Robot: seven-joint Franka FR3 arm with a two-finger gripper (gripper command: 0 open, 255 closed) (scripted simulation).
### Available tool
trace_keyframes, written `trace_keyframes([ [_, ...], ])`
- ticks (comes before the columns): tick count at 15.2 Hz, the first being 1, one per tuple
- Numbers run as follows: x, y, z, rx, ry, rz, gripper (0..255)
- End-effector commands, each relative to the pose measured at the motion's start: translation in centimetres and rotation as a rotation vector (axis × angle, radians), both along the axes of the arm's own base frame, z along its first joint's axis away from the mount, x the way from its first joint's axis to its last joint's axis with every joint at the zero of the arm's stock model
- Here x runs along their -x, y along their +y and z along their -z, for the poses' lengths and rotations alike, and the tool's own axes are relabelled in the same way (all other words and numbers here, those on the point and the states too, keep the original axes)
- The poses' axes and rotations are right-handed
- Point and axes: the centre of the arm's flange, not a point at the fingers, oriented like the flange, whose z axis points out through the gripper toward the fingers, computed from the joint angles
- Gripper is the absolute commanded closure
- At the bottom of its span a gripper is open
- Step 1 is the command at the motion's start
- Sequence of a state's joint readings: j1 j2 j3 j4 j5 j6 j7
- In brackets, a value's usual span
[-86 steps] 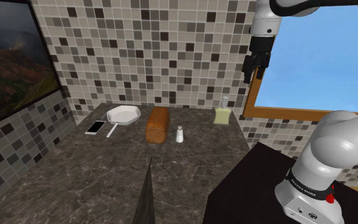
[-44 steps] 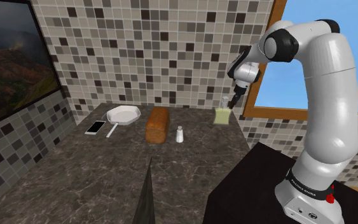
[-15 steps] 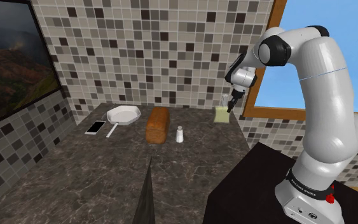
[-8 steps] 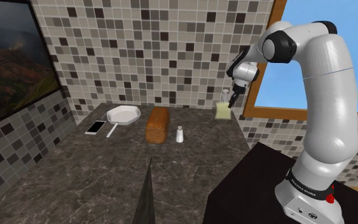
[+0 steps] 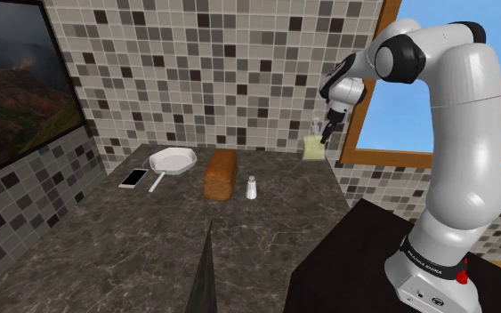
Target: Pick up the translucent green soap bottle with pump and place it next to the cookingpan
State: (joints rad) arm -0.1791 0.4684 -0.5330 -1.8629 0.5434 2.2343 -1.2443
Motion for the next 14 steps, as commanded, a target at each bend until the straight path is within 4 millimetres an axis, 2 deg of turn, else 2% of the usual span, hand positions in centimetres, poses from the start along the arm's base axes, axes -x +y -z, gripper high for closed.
trace_keyframes([
  [1, 0.0, -0.1, -1.1, 0.0, 0.0, 0.0, 255],
  [14, 0.0, -0.1, -7.9, 0.0, 0.0, 0.0, 255],
])
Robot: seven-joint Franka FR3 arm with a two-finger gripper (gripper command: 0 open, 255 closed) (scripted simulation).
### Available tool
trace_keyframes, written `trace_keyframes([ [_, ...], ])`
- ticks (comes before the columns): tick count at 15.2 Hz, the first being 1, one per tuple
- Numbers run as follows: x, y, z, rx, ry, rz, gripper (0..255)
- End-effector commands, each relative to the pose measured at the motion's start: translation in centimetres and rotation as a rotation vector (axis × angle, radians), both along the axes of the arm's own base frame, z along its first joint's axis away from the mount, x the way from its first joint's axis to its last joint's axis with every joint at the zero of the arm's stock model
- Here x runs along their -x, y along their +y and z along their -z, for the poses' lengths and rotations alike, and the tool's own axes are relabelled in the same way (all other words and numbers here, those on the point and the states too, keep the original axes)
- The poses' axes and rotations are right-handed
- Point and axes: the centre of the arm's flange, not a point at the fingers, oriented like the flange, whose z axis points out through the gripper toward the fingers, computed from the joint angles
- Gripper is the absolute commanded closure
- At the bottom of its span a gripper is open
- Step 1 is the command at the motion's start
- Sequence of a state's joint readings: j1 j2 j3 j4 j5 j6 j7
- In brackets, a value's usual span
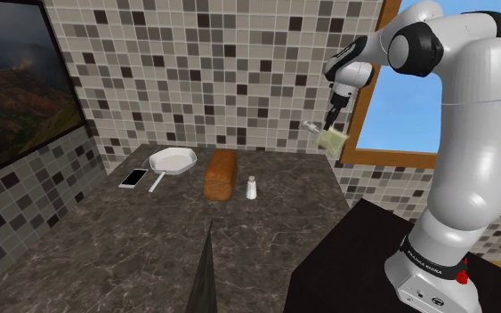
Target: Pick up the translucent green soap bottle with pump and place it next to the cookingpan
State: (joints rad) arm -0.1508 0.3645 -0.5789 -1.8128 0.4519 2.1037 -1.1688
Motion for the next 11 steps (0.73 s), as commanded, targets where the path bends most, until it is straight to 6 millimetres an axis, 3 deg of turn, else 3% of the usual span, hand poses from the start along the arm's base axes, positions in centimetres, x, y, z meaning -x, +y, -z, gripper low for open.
trace_keyframes([
  [1, -0.1, 0.0, -1.1, 0.0, 0.0, 0.0, 255],
  [11, -0.1, 0.0, -6.3, 0.0, 0.0, 0.0, 255],
])
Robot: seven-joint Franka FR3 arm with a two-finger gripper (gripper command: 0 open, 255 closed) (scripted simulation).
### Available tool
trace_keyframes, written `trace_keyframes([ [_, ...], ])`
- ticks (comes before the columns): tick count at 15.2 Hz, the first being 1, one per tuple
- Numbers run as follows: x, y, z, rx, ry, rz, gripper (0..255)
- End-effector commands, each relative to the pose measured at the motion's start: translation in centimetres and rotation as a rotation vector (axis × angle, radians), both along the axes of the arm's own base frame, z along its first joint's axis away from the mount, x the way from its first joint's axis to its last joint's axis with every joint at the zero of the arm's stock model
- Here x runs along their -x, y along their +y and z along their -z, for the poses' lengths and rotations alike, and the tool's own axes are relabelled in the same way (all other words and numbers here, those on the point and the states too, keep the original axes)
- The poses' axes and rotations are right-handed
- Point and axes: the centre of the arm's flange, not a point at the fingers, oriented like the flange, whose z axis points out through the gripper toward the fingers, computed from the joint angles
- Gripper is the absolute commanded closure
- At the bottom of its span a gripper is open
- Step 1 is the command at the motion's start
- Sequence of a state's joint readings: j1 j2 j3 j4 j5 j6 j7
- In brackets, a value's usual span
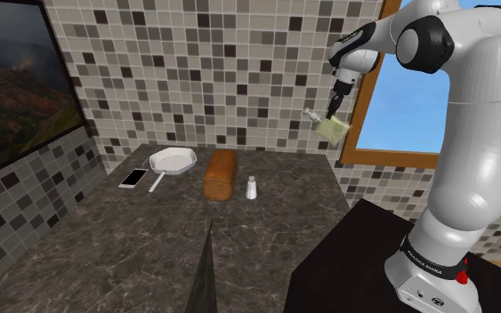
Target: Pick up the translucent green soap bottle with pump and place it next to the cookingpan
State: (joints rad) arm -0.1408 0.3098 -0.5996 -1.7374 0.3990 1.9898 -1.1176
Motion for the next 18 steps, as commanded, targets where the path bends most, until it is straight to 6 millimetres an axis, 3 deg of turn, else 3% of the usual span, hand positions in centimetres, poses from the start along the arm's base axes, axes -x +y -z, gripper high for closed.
trace_keyframes([
  [1, 0.0, 0.0, -1.2, 0.0, 0.0, 0.0, 255],
  [15, 0.0, 0.0, -8.1, 0.0, 0.0, 0.0, 255],
  [18, -1.3, 3.7, -8.1, 0.0, 0.0, 0.0, 255],
])
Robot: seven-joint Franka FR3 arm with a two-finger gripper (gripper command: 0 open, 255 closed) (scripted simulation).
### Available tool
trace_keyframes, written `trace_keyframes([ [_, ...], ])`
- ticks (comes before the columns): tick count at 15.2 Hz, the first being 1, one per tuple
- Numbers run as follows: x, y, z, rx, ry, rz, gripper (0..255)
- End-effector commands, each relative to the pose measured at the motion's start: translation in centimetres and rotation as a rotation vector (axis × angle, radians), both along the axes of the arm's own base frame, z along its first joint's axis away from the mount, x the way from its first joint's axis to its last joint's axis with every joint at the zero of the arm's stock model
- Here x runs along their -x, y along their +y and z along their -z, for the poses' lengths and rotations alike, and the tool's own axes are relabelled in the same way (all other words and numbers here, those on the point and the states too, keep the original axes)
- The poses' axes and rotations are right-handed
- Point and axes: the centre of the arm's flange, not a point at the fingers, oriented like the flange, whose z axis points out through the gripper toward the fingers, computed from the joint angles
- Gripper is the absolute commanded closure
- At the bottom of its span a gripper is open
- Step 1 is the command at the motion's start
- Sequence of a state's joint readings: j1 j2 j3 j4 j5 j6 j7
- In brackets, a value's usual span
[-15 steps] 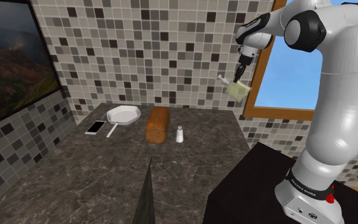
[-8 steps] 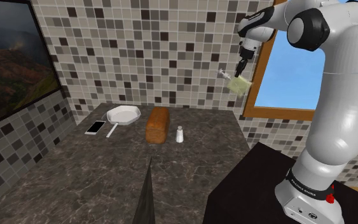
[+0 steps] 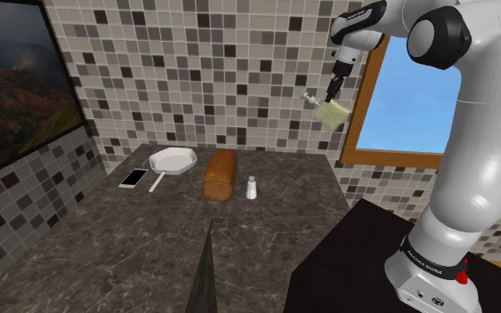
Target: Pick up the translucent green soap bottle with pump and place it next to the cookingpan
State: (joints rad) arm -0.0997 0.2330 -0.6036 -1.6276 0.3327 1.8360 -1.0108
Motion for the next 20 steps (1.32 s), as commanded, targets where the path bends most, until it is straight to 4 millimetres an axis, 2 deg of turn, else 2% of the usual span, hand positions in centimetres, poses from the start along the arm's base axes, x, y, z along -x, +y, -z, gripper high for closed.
trace_keyframes([
  [1, -0.9, 2.3, -0.1, 0.0, 0.0, 0.0, 255],
  [20, -9.3, 26.0, -0.2, 0.0, 0.0, 0.0, 255],
])
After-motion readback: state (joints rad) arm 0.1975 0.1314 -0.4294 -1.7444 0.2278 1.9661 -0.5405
